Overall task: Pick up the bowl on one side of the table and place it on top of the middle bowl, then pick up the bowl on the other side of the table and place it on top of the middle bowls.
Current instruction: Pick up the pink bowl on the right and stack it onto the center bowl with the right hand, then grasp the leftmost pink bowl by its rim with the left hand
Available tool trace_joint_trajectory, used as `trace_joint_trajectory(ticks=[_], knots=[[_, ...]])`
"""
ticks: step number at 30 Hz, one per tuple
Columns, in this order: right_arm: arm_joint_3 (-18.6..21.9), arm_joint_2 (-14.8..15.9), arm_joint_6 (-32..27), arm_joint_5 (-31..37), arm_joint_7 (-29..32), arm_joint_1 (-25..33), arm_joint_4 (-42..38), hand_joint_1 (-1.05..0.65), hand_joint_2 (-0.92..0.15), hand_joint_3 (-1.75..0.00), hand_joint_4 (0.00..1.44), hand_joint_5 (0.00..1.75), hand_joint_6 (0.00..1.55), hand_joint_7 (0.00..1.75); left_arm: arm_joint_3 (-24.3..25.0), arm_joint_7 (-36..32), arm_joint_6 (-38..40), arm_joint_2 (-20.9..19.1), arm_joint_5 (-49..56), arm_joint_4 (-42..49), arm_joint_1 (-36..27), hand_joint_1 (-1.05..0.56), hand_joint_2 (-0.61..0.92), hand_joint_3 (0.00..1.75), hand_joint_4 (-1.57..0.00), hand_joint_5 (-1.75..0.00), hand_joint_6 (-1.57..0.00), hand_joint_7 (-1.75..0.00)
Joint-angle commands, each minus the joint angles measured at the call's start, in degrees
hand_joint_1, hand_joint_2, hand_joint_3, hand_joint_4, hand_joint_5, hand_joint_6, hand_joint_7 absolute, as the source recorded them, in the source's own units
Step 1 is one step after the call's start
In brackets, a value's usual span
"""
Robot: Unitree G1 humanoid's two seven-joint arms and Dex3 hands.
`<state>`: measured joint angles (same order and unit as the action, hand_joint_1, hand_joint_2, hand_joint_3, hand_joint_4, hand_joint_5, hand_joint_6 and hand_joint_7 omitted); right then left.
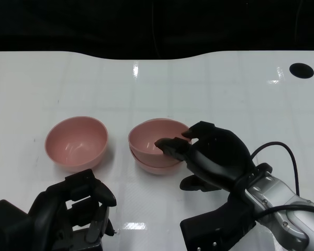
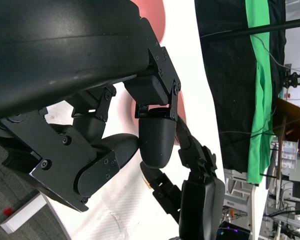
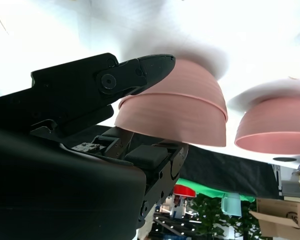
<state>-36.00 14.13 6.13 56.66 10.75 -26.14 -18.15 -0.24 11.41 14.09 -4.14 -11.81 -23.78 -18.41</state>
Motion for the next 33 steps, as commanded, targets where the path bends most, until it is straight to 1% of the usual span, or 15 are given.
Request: trace_joint_trajectory(ticks=[1, 9, 12, 14, 17, 20, 21, 23, 25, 28, 29, 33], knots=[[1.7, 0.5, 0.5, -1.2, 1.9, 1.0, 1.0, -0.63, -0.92, -0.1, 0.32, 0.38, 0.42, 0.01, 0.3, 0.1, -0.5, -0.6, -0.1, 0.1, -0.1, -0.15, 0.39, 1.34, -0.8, -1.68, -0.85, -1.44], [4.2, -0.1, 1.5, -3.0, 6.2, 3.0, 2.5, -0.6, -0.92, -0.12, 0.32, 0.44, 0.43, 0.01, 0.4, 0.2, -0.9, -0.5, -0.3, 0.5, 0.0, -0.15, 0.4, 1.32, -0.8, -1.68, -0.85, -1.44], [5.5, 0.2, 2.3, -4.4, 5.8, 3.8, 3.8, -0.59, -0.92, -0.13, 0.32, 0.46, 0.43, 0.01, 0.4, 0.2, -1.2, -0.5, -0.2, 0.7, 0.0, -0.15, 0.4, 1.31, -0.8, -1.68, -0.85, -1.43], [6.5, 0.3, 2.7, -5.8, 5.1, 4.7, 4.9, -0.58, -0.92, -0.14, 0.33, 0.5, 0.45, 0.02, 0.4, 0.1, -1.2, -0.5, -0.1, 0.7, 0.0, -0.15, 0.4, 1.32, -0.8, -1.68, -0.85, -1.43], [7.6, 0.5, 3.5, -7.3, 4.8, 5.8, 6.1, -0.55, -0.92, -0.13, 0.34, 0.59, 0.52, 0.06, 0.4, 0.0, -1.1, -0.6, 0.1, 0.6, 0.0, -0.16, 0.4, 1.32, -0.81, -1.67, -0.86, -1.42], [8.6, 0.4, 4.3, -8.6, 5.1, 6.8, 6.8, -0.54, -0.92, -0.12, 0.35, 0.62, 0.53, 0.07, 0.4, 0.0, -1.0, -0.5, 0.0, 0.6, 0.0, -0.16, 0.4, 1.32, -0.81, -1.68, -0.86, -1.42], [9.1, 0.4, 4.8, -9.4, 5.4, 7.4, 7.2, -0.51, -0.92, -0.09, 0.42, 0.69, 0.58, 0.09, 0.4, 0.0, -0.9, -0.5, -0.1, 0.6, 0.1, -0.15, 0.4, 1.32, -0.81, -1.68, -0.86, -1.42], [10.4, 0.2, 6.2, -11.5, 5.9, 8.6, 8.0, -0.48, -0.92, -0.04, 0.47, 0.76, 0.63, 0.11, 0.5, 0.2, -0.8, -0.4, -0.5, 0.6, 0.2, -0.15, 0.4, 1.32, -0.81, -1.68, -0.85, -1.42], [11.8, 0.1, 8.1, -13.9, 6.3, 9.9, 8.7, -0.42, -0.92, -0.04, 0.55, 1.07, 0.73, 0.19, 0.7, 0.3, -0.8, -0.4, -0.9, 0.7, 0.2, -0.15, 0.41, 1.3, -0.82, -1.68, -0.85, -1.42], [13.2, 0.3, 10.5, -16.1, 6.1, 11.2, 9.1, -0.35, -0.91, -0.02, 0.58, 1.23, 0.79, 0.25, 0.7, 0.4, -1.0, -0.5, -0.8, 0.9, 0.3, -0.15, 0.41, 1.29, -0.82, -1.67, -0.85, -1.42], [13.6, 0.4, 11.2, -16.7, 6.0, 11.5, 9.1, -0.31, -0.9, -0.01, 0.61, 1.33, 0.82, 0.28, 0.6, 0.4, -1.1, -0.5, -0.6, 0.9, 0.3, -0.15, 0.41, 1.3, -0.82, -1.67, -0.85, -1.42], [15.2, 0.4, 13.2, -18.7, 5.5, 13.2, 9.8, -0.26, -0.89, 0.0, 0.68, 1.47, 0.92, 0.34, 0.5, 0.2, -1.3, -0.6, -0.2, 0.7, 0.1, -0.15, 0.41, 1.3, -0.82, -1.67, -0.86, -1.43]])
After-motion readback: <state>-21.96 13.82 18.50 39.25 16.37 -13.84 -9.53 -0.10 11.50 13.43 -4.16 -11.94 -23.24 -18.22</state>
